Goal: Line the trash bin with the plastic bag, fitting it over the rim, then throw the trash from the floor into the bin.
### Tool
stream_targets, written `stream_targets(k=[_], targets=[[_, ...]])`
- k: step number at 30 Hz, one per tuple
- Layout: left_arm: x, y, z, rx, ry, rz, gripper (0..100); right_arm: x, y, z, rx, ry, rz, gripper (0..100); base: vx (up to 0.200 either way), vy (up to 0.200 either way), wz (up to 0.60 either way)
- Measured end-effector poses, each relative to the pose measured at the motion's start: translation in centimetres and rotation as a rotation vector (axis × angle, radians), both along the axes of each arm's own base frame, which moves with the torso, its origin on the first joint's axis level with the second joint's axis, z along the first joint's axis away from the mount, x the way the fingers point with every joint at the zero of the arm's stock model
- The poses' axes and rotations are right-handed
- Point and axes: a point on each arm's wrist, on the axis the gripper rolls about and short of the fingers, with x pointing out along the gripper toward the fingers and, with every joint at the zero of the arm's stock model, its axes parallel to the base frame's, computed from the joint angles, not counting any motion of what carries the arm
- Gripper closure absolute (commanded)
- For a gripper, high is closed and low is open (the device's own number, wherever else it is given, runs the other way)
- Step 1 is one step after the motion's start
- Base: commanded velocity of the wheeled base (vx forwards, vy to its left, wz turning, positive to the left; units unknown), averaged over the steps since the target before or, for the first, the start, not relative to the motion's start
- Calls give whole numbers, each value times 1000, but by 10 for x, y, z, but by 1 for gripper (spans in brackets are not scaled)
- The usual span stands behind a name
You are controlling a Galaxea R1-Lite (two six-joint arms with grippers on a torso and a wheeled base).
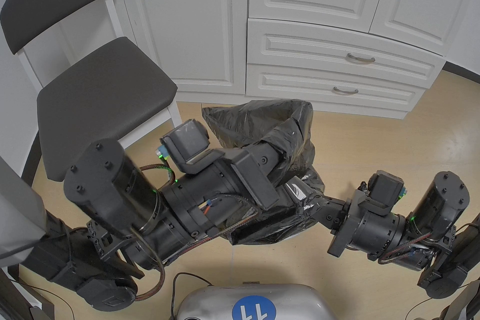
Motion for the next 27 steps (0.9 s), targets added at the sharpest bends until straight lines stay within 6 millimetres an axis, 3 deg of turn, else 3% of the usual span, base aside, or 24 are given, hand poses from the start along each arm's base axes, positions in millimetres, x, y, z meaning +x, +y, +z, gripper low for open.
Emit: stream_targets(k=[17,22,27], targets=[[11,-10,-12,22,15,36,100,36,7,-32,-31,126,-103,100,0,0,0],[13,-22,-25,45,43,16,100,49,-5,-45,-102,113,-163,100,0,0,0],[18,-41,-44,71,81,11,100,69,-36,-57,-264,17,-266,100,0,0,0]])
